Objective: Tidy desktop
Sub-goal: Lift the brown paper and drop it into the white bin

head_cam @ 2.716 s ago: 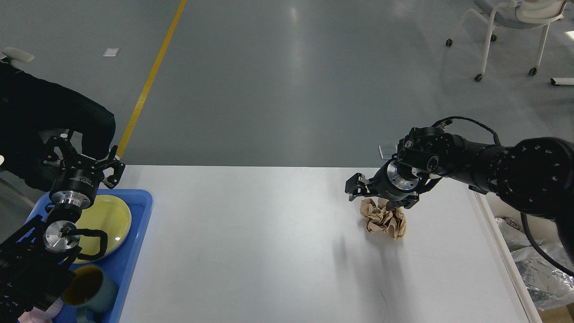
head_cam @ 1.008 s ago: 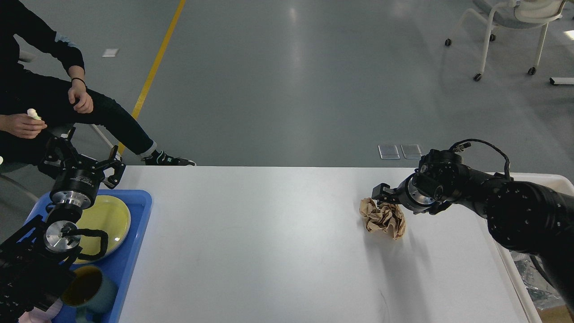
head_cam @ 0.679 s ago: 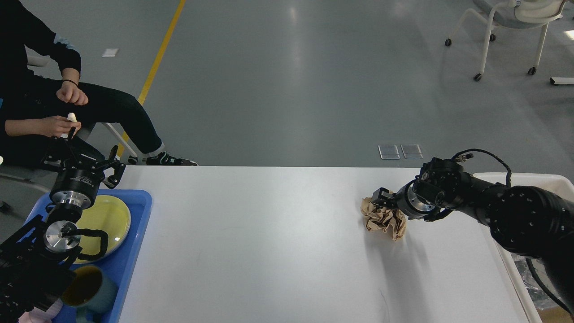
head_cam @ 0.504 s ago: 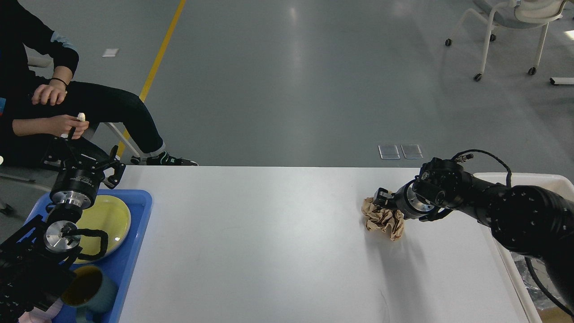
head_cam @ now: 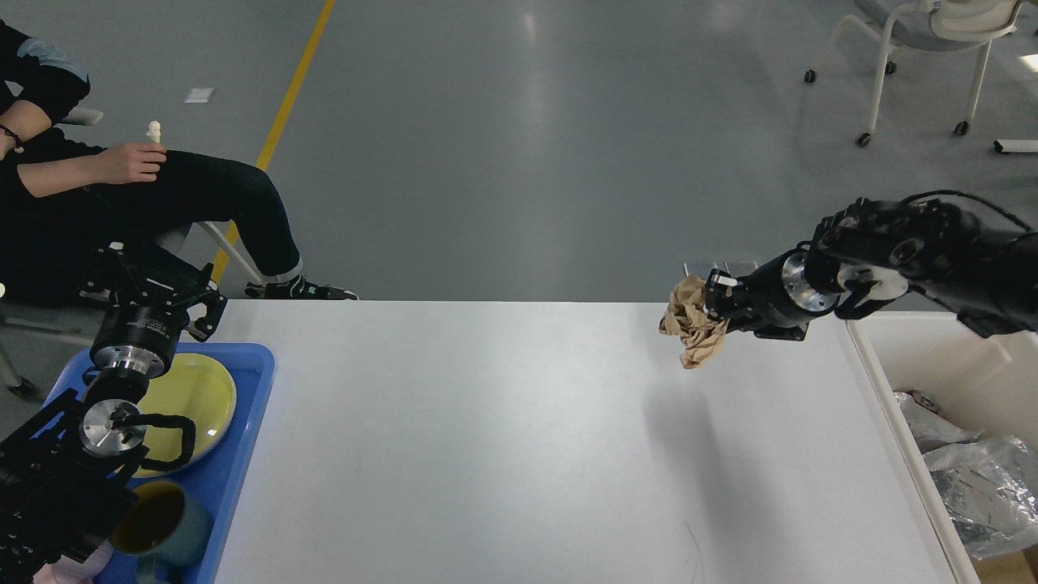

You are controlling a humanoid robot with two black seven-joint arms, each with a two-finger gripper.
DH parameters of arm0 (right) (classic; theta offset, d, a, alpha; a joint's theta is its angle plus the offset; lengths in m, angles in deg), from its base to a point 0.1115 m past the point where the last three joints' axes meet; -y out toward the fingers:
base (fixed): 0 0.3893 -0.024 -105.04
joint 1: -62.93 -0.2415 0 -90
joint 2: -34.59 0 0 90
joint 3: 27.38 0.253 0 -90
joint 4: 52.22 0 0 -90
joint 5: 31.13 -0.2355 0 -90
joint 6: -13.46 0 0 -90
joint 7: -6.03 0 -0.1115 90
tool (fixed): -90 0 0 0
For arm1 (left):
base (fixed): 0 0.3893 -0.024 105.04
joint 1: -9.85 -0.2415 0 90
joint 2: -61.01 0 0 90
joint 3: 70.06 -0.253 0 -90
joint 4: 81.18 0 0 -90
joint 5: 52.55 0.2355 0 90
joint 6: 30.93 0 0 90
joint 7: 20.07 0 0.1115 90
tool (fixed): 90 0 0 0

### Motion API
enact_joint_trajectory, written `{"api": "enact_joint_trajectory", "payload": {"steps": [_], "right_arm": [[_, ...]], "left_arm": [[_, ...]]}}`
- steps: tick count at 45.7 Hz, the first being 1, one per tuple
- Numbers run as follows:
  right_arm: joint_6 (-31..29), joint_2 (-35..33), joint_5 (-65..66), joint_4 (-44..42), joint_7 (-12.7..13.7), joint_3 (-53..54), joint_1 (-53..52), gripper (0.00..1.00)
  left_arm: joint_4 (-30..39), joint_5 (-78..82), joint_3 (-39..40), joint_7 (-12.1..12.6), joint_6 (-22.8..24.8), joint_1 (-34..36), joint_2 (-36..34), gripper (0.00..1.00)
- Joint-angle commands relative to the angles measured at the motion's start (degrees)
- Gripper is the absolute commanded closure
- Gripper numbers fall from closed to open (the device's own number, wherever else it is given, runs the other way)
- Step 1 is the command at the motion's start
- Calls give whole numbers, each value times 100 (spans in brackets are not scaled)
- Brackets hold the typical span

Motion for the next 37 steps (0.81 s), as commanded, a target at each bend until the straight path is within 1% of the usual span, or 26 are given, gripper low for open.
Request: {"api": "enact_joint_trajectory", "payload": {"steps": [1, 5, 9, 12, 17, 23, 27, 32, 37], "right_arm": [[-336, -638, -2, 802, -1, 60, -1151, 100], [-661, -1025, -2, 1066, -1, 147, -1854, 100], [-1056, -1254, -11, 1102, -1, 174, -2364, 100], [-1180, -1342, -11, 1093, 8, 165, -2488, 100], [-1136, -1412, 24, 944, 8, 25, -2366, 100], [-952, -1737, 51, 251, 8, -160, -1479, 100], [-750, -1799, 33, -662, 8, -160, -715, 100], [-434, -1808, -54, -1980, 8, -63, 524, 100], [-12, -1738, -72, -2852, 8, 226, 1579, 100]], "left_arm": [[0, 0, 0, -1, 0, 0, 0, 3], [0, 0, 0, -1, 0, 0, 0, 3], [0, 0, 0, 8, 0, 0, 0, 3], [0, 0, 0, 8, 0, 0, 0, 3], [0, 0, 0, -1, 0, 0, 0, 3], [0, 0, 0, -1, 0, 0, 0, 3], [0, 0, 0, -1, 0, 0, 0, 3], [0, 0, 0, -1, 0, 0, 0, 3], [0, 0, 0, 8, 0, 0, 0, 3]]}}
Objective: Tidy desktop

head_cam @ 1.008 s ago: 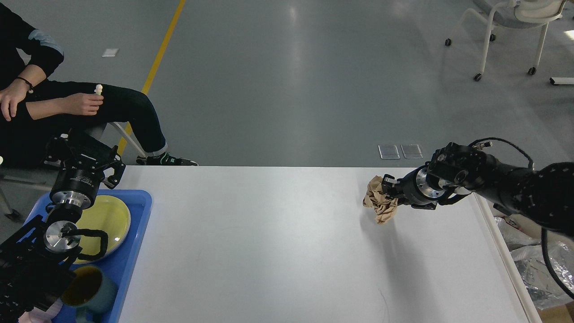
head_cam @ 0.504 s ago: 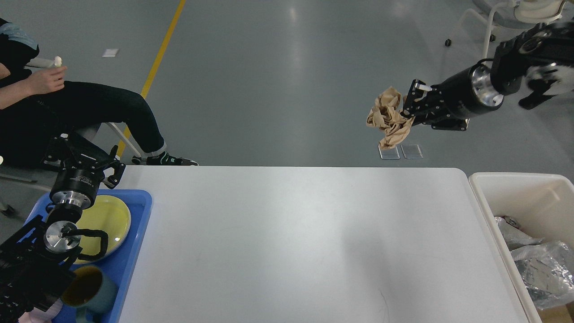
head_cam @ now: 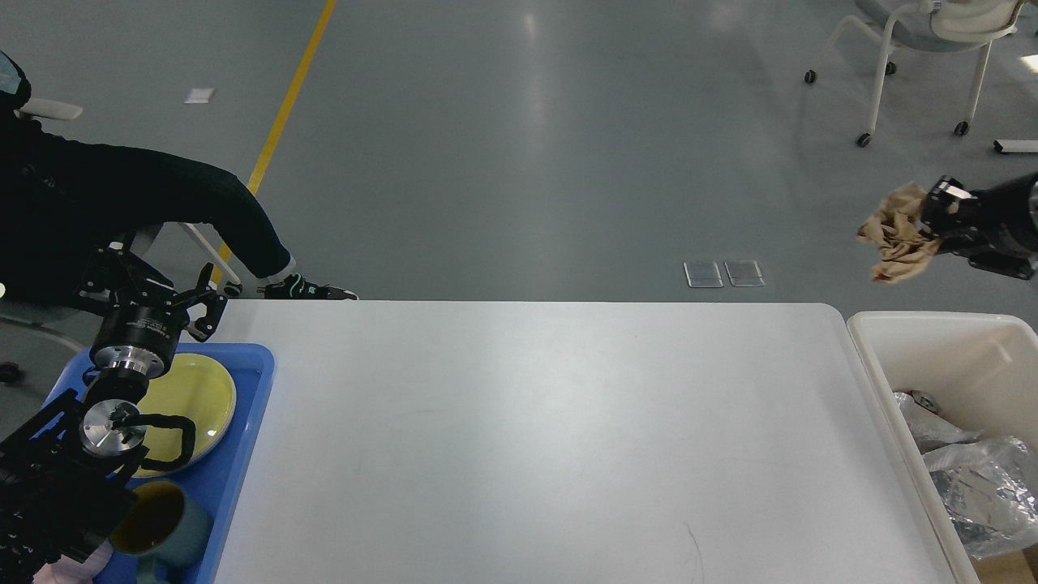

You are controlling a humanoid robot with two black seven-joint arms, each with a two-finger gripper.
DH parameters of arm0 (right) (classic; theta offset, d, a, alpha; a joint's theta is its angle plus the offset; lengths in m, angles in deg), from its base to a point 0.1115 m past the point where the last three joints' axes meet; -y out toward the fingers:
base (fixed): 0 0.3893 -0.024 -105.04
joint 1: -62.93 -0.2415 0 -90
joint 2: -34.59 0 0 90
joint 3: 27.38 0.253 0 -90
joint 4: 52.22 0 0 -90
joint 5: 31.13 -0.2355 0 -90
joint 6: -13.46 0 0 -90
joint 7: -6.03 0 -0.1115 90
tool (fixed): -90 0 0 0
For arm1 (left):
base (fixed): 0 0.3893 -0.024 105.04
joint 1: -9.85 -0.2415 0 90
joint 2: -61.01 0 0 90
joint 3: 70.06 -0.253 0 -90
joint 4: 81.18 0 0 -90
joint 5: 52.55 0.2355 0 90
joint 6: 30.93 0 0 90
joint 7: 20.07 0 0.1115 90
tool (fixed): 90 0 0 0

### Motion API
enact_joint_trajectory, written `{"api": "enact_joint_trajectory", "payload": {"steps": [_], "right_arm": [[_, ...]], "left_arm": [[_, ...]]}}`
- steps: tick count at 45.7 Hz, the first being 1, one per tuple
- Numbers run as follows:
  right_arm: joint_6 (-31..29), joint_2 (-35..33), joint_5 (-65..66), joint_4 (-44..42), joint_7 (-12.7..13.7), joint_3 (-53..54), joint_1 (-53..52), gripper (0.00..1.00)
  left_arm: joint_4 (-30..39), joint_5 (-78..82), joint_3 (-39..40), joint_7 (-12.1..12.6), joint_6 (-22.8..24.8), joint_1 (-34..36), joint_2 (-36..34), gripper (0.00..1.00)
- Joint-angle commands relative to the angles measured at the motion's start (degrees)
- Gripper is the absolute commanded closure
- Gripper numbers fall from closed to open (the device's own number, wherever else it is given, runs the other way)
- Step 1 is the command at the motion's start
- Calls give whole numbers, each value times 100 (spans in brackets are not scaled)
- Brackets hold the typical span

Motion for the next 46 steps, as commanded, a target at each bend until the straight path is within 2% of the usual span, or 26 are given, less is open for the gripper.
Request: {"api": "enact_joint_trajectory", "payload": {"steps": [1, 10, 13, 14, 15, 19, 39, 46], "right_arm": [[520, 66, -34, -1037, -2, 326, 1274, 100], [2093, 382, -25, -1240, -2, 494, 2452, 99], [2366, 382, -34, -1240, 7, 538, 2699, 83], [2428, 382, -34, -1240, 7, 529, 2760, 77], [2463, 382, -25, -1240, 7, 512, 2813, 66], [2586, 382, -25, -1248, 7, 494, 2919, 0], [2736, 567, -34, -1301, 7, 564, 3165, 0], [2894, 690, -113, -1766, 7, 967, 3148, 0]], "left_arm": [[0, 1, 0, -1, 0, 0, 0, 3], [0, 1, 0, -1, 0, 0, 0, 3], [0, 1, 0, 7, 0, 0, 0, 3], [0, 1, 0, -1, 0, 0, 0, 3], [0, 1, 0, -1, 0, 0, 0, 3], [0, 1, 0, -1, 0, 0, 0, 3], [0, 1, 0, -1, 0, 0, 0, 3], [0, 1, 0, 7, 0, 0, 0, 3]]}}
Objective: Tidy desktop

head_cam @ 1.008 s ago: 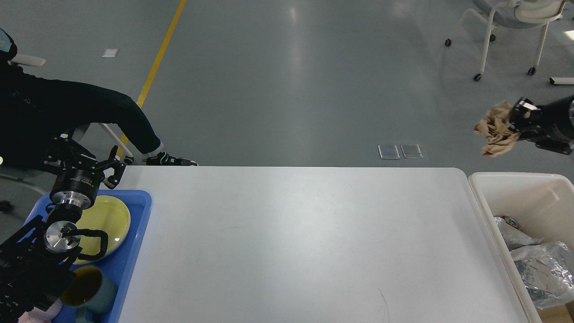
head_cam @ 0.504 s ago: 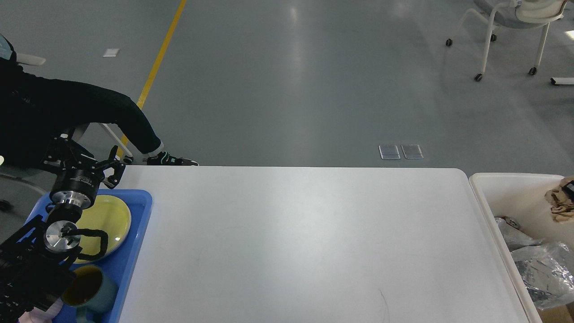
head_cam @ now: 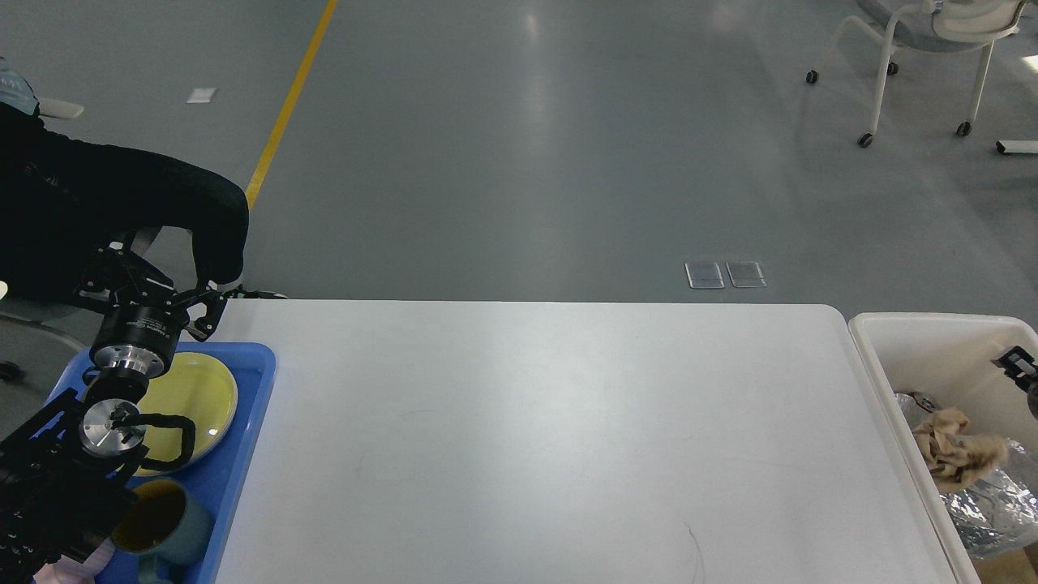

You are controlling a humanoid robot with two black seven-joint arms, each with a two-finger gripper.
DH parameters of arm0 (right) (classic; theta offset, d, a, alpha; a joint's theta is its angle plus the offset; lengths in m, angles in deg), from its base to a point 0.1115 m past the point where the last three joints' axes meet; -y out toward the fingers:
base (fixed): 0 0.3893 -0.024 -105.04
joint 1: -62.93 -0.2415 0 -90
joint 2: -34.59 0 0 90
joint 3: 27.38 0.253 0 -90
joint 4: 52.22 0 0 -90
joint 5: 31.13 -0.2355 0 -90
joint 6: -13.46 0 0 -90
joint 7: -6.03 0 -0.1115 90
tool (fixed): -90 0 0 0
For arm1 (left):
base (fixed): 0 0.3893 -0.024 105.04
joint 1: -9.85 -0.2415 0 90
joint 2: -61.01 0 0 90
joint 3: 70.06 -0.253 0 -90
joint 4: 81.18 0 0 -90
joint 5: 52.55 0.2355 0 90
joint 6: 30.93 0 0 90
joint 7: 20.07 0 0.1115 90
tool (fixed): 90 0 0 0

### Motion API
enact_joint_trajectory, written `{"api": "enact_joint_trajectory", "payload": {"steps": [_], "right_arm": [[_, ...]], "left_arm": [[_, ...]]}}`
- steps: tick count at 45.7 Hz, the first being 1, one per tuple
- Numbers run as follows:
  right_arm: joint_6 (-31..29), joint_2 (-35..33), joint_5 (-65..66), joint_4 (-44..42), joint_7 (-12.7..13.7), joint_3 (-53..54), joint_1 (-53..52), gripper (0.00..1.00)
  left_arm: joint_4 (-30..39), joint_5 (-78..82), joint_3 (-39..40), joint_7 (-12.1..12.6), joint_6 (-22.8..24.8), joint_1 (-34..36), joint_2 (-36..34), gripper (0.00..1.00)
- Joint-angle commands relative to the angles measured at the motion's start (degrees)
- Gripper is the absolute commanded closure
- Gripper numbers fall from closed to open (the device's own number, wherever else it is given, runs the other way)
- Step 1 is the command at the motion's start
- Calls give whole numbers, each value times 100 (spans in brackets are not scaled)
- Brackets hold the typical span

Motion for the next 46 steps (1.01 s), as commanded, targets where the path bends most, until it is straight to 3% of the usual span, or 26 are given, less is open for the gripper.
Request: {"api": "enact_joint_trajectory", "payload": {"steps": [1, 14, 25, 37, 46], "right_arm": [[143, 147, -139, -444, -1, 490, 7, 0], [160, 613, -693, -893, -80, 2046, -433, 0], [239, 1333, -1274, -928, -97, 4304, -749, 0], [169, 1571, -1862, -867, -97, 6836, -942, 0], [-33, 1887, -1880, -823, -97, 7233, -942, 0]], "left_arm": [[0, 0, 0, -1, 0, 0, 0, 3], [0, 0, 0, -2, 0, 0, 0, 3], [0, 0, 0, 7, 0, 0, 0, 3], [0, 0, 0, 7, 0, 0, 0, 3], [0, 0, 0, -2, 0, 0, 0, 3]]}}
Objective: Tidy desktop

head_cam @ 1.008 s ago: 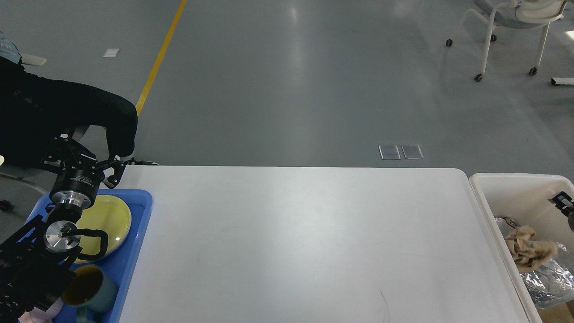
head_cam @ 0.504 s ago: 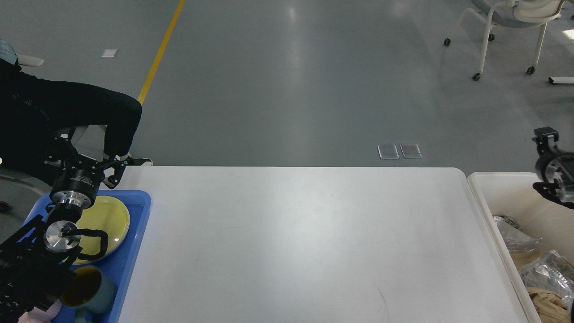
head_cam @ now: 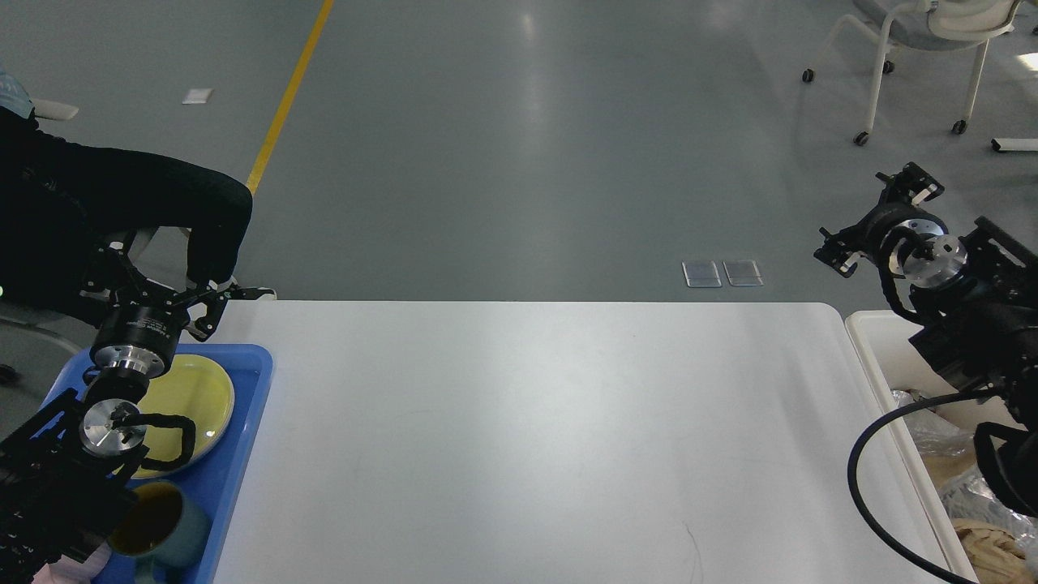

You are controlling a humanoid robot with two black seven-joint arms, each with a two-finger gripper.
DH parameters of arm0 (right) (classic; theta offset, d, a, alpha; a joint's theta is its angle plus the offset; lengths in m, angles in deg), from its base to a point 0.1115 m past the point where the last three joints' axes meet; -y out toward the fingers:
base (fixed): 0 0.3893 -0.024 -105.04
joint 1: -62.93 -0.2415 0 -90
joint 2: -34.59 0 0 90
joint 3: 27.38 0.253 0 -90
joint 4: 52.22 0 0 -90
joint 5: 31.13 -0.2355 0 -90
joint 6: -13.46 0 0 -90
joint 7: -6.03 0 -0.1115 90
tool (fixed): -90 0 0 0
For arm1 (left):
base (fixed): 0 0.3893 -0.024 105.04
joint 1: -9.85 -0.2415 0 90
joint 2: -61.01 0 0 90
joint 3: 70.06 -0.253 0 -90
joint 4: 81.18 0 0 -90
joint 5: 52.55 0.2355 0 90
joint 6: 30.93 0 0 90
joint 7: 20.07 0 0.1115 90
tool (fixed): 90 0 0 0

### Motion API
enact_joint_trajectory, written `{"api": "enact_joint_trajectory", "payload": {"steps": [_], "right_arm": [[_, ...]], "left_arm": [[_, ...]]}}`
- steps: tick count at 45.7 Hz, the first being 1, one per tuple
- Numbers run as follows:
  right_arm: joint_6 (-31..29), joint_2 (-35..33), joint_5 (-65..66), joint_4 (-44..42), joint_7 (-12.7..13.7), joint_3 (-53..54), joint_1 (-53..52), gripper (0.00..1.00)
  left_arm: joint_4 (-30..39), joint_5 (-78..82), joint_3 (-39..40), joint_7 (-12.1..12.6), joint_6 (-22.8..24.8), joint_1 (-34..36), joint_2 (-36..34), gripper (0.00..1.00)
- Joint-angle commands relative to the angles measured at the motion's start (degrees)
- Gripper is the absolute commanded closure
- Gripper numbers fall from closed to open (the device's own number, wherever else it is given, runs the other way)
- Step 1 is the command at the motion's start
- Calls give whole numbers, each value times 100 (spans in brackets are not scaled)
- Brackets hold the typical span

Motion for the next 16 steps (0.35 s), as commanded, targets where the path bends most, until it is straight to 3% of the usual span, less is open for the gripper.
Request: {"api": "enact_joint_trajectory", "payload": {"steps": [1, 16], "right_arm": [[-135, 181, 1, 17, -1, 58, -1, 0], [-126, 524, 10, 17, -9, -38, -18, 0]], "left_arm": [[0, 0, 0, 0, 0, 0, 0, 3], [0, 0, 0, 0, 0, 0, 0, 3]]}}
